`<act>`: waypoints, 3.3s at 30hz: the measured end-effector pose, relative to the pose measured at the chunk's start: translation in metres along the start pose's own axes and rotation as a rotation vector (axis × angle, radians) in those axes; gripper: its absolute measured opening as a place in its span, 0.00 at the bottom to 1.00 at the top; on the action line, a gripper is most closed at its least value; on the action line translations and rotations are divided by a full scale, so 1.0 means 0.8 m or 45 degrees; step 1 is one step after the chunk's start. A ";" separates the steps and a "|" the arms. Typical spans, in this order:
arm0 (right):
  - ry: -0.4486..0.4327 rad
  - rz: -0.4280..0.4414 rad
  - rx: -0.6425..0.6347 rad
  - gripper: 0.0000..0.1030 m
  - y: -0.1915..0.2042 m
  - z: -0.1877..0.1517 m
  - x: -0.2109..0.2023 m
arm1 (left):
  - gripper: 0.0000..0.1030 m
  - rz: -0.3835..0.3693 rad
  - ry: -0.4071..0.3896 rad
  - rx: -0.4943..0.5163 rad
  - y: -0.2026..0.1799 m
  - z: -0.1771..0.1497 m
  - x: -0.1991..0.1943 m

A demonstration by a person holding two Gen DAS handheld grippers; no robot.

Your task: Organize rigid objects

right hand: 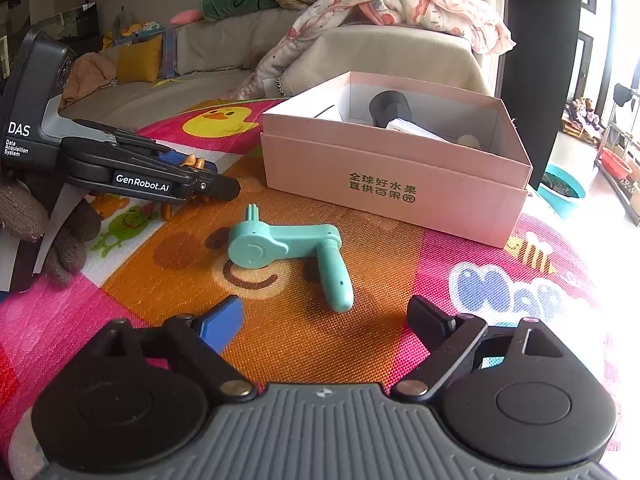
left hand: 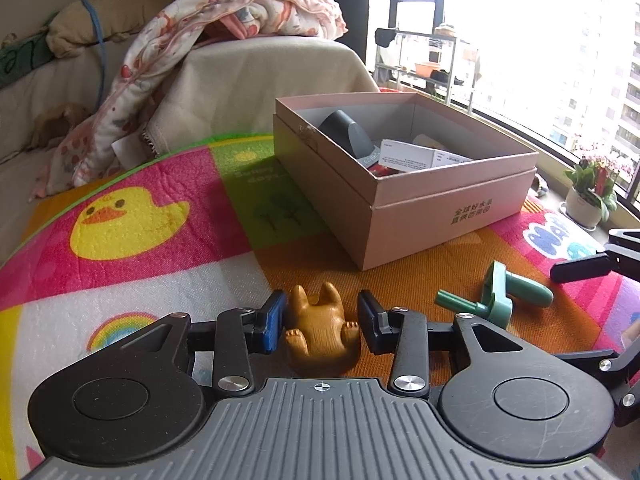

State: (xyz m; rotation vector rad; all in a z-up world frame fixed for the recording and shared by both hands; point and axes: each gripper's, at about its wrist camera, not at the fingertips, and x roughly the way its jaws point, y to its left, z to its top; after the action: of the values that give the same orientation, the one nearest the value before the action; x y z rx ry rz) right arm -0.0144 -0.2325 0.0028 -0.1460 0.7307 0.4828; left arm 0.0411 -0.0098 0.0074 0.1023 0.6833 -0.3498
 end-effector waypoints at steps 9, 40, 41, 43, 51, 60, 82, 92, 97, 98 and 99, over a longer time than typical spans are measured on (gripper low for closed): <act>0.055 0.046 -0.053 1.00 0.004 0.004 0.006 | 0.41 0.009 -0.036 -0.052 0.001 -0.029 -0.033; -0.086 -0.132 -0.161 0.69 0.033 0.023 -0.025 | 0.34 0.083 -0.046 -0.060 -0.007 -0.014 -0.013; -0.083 -0.134 -0.162 0.69 0.032 0.020 -0.027 | 0.34 0.086 -0.047 -0.045 -0.009 -0.015 -0.014; -0.081 -0.139 -0.158 0.69 0.031 0.016 -0.031 | 0.34 0.081 -0.051 -0.020 -0.014 -0.018 -0.018; -0.096 -0.146 -0.106 0.69 0.016 0.016 -0.055 | 0.34 -0.075 -0.150 0.032 -0.030 -0.016 -0.066; -0.483 -0.233 -0.043 0.69 -0.035 0.148 -0.116 | 0.34 -0.286 -0.446 -0.063 -0.028 0.164 -0.088; 0.114 -0.222 0.338 0.69 -0.148 0.248 0.159 | 0.34 -0.163 -0.071 -0.075 -0.029 0.156 0.096; -0.116 -0.257 0.284 0.69 -0.125 0.191 0.041 | 0.34 -0.109 -0.224 -0.108 -0.016 0.132 0.011; -0.203 -0.331 0.280 0.74 -0.075 0.124 -0.020 | 0.34 -0.014 -0.174 -0.064 -0.022 0.056 -0.040; -0.208 -0.338 0.282 0.74 -0.063 0.110 -0.027 | 0.34 0.033 -0.158 -0.050 -0.023 0.040 -0.049; -0.205 -0.339 0.281 0.75 -0.051 0.097 -0.031 | 0.34 0.080 -0.141 -0.041 -0.023 0.024 -0.056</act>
State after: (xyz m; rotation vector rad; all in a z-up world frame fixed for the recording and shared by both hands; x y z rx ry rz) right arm 0.0359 -0.2551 0.0754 0.0034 0.5912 0.1558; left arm 0.0139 -0.0185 0.0510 0.0728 0.5748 -0.2817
